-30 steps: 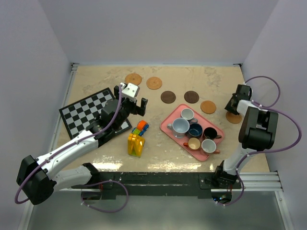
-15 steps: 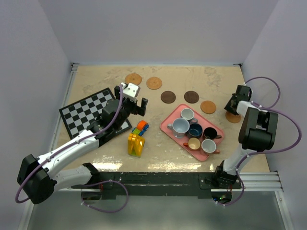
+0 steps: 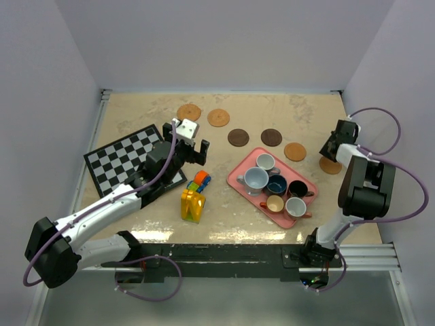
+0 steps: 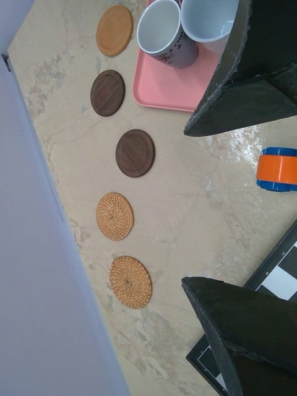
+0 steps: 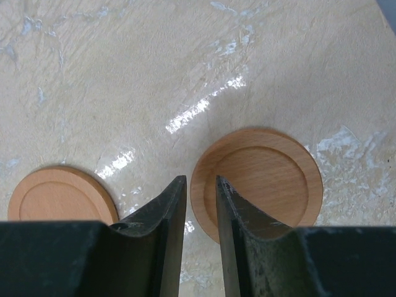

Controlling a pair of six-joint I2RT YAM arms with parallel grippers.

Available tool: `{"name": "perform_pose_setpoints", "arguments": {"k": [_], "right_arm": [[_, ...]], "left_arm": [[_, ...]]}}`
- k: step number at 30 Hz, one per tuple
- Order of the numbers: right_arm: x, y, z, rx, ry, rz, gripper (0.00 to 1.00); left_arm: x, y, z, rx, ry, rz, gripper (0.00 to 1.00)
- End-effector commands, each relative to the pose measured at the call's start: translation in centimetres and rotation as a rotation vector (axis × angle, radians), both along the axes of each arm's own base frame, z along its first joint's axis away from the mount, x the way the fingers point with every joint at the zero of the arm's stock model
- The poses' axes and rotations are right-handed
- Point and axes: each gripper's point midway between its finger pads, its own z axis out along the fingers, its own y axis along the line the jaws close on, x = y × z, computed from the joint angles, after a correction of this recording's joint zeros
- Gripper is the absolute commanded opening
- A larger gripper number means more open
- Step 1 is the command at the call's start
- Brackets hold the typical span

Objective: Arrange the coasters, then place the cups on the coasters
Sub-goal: Move the coaster to the center of the board.

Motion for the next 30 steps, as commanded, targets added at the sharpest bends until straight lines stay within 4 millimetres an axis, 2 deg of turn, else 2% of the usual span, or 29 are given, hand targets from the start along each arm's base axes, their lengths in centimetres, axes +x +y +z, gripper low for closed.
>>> {"name": "perform_pose_setpoints", "arguments": {"k": [1, 7, 11, 14, 19, 24, 26, 30], "right_arm": [[0.2, -0.3, 2.5, -0.025, -0.071, -0.021, 0.3], [0.4, 0.5, 6.3, -0.045, -0.166, 0.052, 0.36], [0.3, 1.1, 9.2, -0.076, -0.238, 0.112, 0.45], [0.1, 0.8, 10.3, -0.111, -0.245, 0.122, 0.54], [-0.2, 0.0, 8.5, -0.11, -0.174, 0.077, 0.63], [0.9, 0.3, 7.1, -0.079, -0.173, 0.086, 0.73], [1.4, 0.0, 7.2, -0.084, -0.187, 0.078, 0.72], [2.1, -2.0, 7.3, -0.147, -0.208, -0.001, 0.56]], "left_arm": [[0.2, -0.1, 1.1, -0.032, -0.039, 0.011, 1.0], [0.3, 0.1, 1.1, -0.037, -0.042, 0.024, 1.0], [0.5, 0.2, 0.8, -0.037, -0.039, 0.034, 1.0], [1.0, 0.4, 0.8, -0.045, -0.028, 0.045, 1.0], [3.0, 0.9, 1.1, -0.091, 0.004, 0.048, 1.0], [4.8, 3.3, 1.2, -0.107, 0.01, 0.114, 1.0], [5.3, 4.4, 1.1, -0.103, 0.006, 0.147, 1.0], [6.7, 5.8, 0.8, -0.036, -0.021, 0.218, 1.0]]}}
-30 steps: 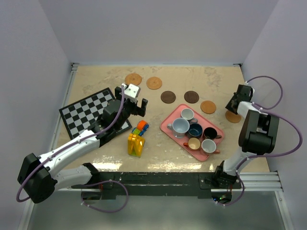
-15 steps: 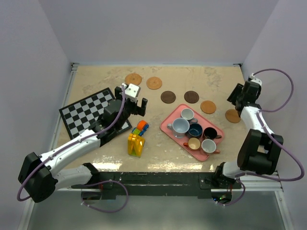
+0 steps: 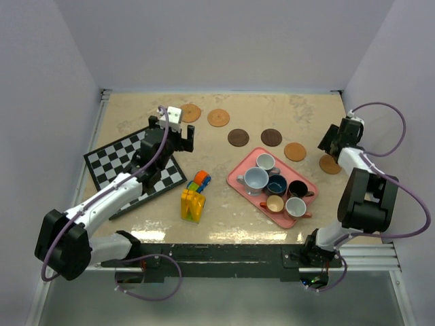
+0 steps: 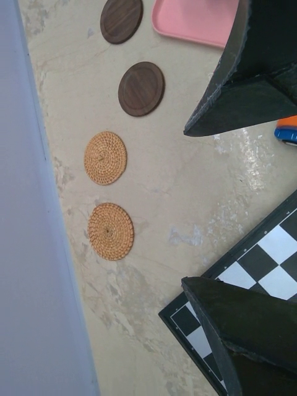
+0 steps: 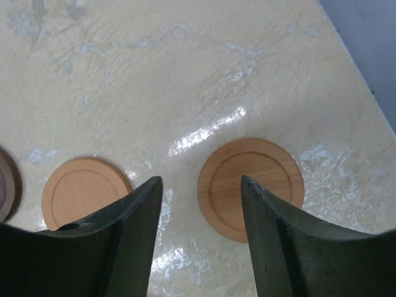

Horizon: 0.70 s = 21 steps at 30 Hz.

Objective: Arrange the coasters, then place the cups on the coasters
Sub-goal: Move the coaster to the center of the board.

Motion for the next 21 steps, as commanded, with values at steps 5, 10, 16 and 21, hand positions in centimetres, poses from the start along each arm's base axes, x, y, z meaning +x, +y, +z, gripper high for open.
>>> {"name": "perform_pose_setpoints", "arguments": {"k": [5, 10, 16, 21], "right_arm": [[3.0, -4.2, 0.6, -0.084, -0.064, -0.132, 0.43], [3.3, -5.2, -1.8, -0.075, -0.012, -0.153, 0.36], [1.5, -6.5, -4.3, -0.059, 0.049, -0.198, 0.32], [0.1, -6.0, -6.3, -0.04, 0.1, -0.194, 0.3]], "left_arm": [[3.1, 1.0, 2.9, 0.003, -0.108, 0.085, 1.0], [3.7, 1.0, 2.5, -0.011, -0.104, 0.085, 1.0], [4.2, 1.5, 1.9, -0.004, -0.094, 0.099, 1.0], [3.8, 2.3, 1.9, -0.006, -0.101, 0.114, 1.0]]}}
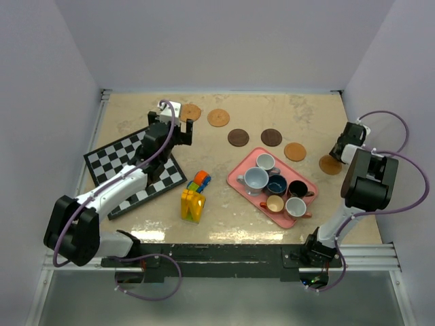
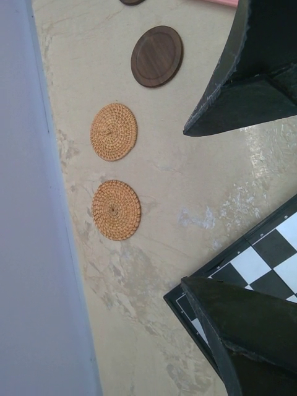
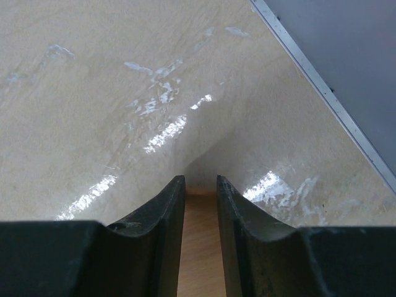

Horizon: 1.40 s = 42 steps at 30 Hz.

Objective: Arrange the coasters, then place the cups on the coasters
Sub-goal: Move the coaster to the center of the board.

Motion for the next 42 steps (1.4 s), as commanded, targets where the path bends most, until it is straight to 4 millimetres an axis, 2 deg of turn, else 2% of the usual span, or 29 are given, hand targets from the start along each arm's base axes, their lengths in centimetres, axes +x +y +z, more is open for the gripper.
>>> {"name": "perform_pose_setpoints", "arguments": {"k": [1, 7, 16, 24, 30, 37, 42], "right_arm": [[-0.7, -0.1, -0.7, 0.003, 0.008, -0.023, 0.29], [-1.2, 0.6, -0.1, 0.028, -0.003, -0.014, 0.27], [-2.3, 0.6, 0.4, 0.014, -0.002, -0.028, 0.26], [-1.9, 0.5, 1.1, 0.01, -0.024, -0.039, 0.28], [-1.3, 0.2, 3.4, -0.006, -0.086, -0.05, 0.42], [-0.7, -0.5, 7.7, -0.074, -0.193, -0.05, 0.59], [0.2, -0.1, 10.9, -0.115, -0.298, 0.012, 0.71]], "left_arm": [[0.5, 0.8, 3.1, -0.036, -0.096, 0.027, 1.0], [-0.1, 1.0, 3.3, -0.048, -0.104, 0.023, 1.0], [-0.6, 1.2, 3.7, -0.064, -0.119, 0.021, 1.0], [-0.8, 1.0, 3.9, -0.075, -0.125, 0.014, 1.0], [-0.9, 0.7, 4.0, -0.097, -0.123, -0.001, 1.0], [-0.9, 0.2, 4.4, -0.138, -0.115, -0.015, 1.0], [-0.7, 0.3, 4.2, -0.181, -0.087, -0.005, 1.0]]}}
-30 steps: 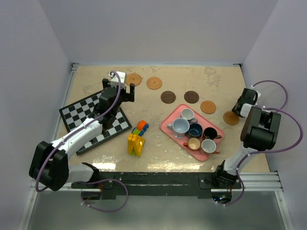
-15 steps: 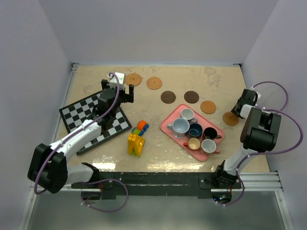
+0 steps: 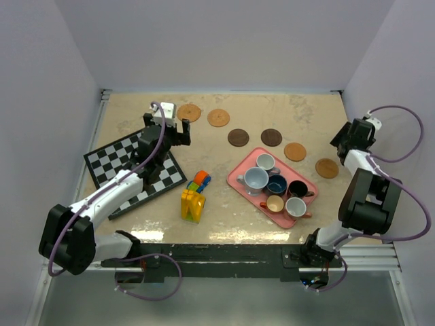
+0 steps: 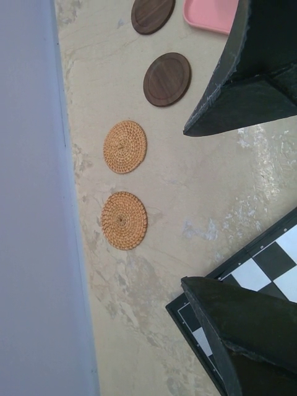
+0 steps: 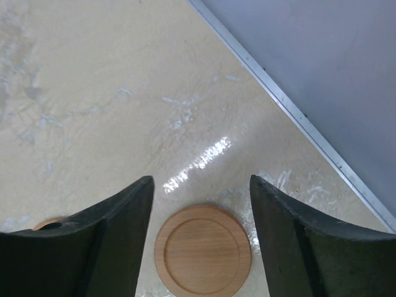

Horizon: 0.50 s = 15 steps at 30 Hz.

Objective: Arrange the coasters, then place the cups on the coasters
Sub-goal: Move the coaster to the center of the board.

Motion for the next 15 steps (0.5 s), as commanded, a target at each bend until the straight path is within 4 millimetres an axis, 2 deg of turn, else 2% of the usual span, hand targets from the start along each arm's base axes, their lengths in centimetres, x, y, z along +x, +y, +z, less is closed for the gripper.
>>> {"name": "perform_pose_setpoints", "arguments": {"k": [1, 5, 7, 9, 12, 15], "right_arm": [[1.3, 0.1, 4.5, -0.074, -0.145, 0.057, 0.72], [2.0, 1.9, 7.6, -0.084, -0.247, 0.164, 0.73], [2.5, 3.7, 8.9, -0.071, -0.294, 0.239, 0.73], [3.3, 6.0, 9.7, -0.056, -0.316, 0.32, 0.74], [4.7, 10.0, 9.8, -0.058, -0.275, 0.424, 0.73], [5.5, 14.3, 9.8, -0.057, -0.249, 0.533, 0.72]], "left_arm": [[0.4, 0.2, 2.7, -0.103, -0.042, 0.009, 1.0], [0.8, 0.4, 2.6, -0.07, -0.017, 0.015, 1.0], [1.2, 0.7, 2.4, -0.044, 0.008, 0.027, 1.0], [1.6, 1.3, 2.2, -0.036, 0.028, 0.038, 1.0], [1.9, 1.5, 2.5, -0.05, 0.045, 0.024, 1.0], [1.9, 0.7, 2.6, -0.048, 0.067, -0.021, 1.0]]}}
